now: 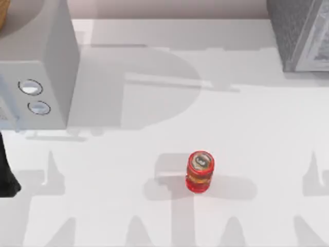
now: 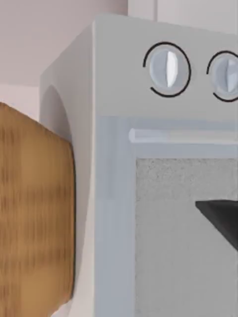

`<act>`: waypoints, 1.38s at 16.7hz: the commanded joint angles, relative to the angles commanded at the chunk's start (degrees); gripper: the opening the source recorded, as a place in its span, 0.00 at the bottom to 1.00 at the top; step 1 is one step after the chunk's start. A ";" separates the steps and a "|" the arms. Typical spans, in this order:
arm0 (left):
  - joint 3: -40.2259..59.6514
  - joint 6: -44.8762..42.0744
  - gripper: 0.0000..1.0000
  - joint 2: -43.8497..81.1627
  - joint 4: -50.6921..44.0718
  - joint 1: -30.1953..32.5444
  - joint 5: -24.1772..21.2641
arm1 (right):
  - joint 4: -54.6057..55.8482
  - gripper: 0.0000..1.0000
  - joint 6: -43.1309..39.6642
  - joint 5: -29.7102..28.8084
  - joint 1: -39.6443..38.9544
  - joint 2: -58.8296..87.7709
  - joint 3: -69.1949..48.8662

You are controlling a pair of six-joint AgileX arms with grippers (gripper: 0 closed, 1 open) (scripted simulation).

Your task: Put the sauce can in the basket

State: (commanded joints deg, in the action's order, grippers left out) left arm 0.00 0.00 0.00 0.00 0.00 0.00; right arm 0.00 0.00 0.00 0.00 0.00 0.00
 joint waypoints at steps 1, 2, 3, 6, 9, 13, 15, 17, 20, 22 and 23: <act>0.00 0.00 1.00 0.00 0.00 0.00 0.00 | 0.00 1.00 0.00 0.00 0.00 0.00 0.00; 0.00 0.00 1.00 0.00 0.00 0.00 0.00 | 0.00 1.00 0.00 0.00 0.00 0.00 0.00; 0.30 -0.11 1.00 0.56 0.56 0.19 -0.31 | 0.00 1.00 0.00 0.00 0.00 0.00 0.00; 3.11 -1.05 1.00 5.88 5.78 1.93 -2.89 | 0.00 1.00 0.00 0.00 0.00 0.00 0.00; 7.50 -2.48 1.00 16.61 15.76 4.68 -7.57 | 0.00 1.00 0.00 0.00 0.00 0.00 0.00; 13.42 -4.78 1.00 39.17 33.00 9.05 -15.75 | 0.00 1.00 0.00 0.00 0.00 0.00 0.00; 16.23 -5.92 1.00 53.45 41.59 11.29 -20.25 | 0.00 1.00 0.00 0.00 0.00 0.00 0.00; 18.76 -7.04 1.00 68.38 49.89 13.46 -25.07 | 0.00 1.00 0.00 0.00 0.00 0.00 0.00; 21.97 -8.48 1.00 89.64 61.80 16.48 -32.76 | 0.00 1.00 0.00 0.00 0.00 0.00 0.00; 23.75 -9.33 1.00 101.98 69.23 18.31 -38.11 | 0.00 1.00 0.00 0.00 0.00 0.00 0.00; 24.61 -9.71 1.00 107.46 72.66 19.16 -40.76 | 0.00 1.00 0.00 0.00 0.00 0.00 0.00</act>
State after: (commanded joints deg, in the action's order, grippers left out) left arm 24.61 -9.71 107.46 72.66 19.16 -40.76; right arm 0.00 0.00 0.00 0.00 0.00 0.00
